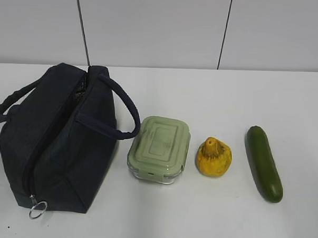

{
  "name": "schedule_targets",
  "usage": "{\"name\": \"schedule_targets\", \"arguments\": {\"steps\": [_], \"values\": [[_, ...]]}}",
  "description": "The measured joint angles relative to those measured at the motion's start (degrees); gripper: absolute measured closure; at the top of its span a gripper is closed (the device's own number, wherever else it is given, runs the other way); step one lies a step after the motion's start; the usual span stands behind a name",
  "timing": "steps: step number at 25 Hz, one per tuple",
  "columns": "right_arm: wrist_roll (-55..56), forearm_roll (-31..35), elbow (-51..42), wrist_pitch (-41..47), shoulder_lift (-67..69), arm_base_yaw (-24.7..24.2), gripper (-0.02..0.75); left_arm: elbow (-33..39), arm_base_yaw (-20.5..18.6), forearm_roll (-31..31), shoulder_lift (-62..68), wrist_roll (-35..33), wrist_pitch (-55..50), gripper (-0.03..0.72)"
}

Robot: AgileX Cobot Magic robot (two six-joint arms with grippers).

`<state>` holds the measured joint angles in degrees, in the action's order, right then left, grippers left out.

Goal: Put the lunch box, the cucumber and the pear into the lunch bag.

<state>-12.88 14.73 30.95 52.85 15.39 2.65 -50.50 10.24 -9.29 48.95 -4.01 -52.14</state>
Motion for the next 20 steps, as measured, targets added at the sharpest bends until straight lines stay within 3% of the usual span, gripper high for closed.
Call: {"name": "schedule_targets", "arguments": {"steps": [3,10,20], "values": [[0.0,2.3,1.5,-2.2,9.2,0.0,0.246,-3.3,0.0,-0.8,7.7,-1.2,0.7,0.328],[-1.7,3.6,13.7,-2.6,35.2,0.0,0.246,-6.1,0.0,-10.1,19.2,-11.6,-1.0,0.335],[-4.1,3.7,27.3,-2.6,56.8,0.0,0.246,-6.5,0.1,-10.3,27.1,-12.4,-2.2,0.339]]}}
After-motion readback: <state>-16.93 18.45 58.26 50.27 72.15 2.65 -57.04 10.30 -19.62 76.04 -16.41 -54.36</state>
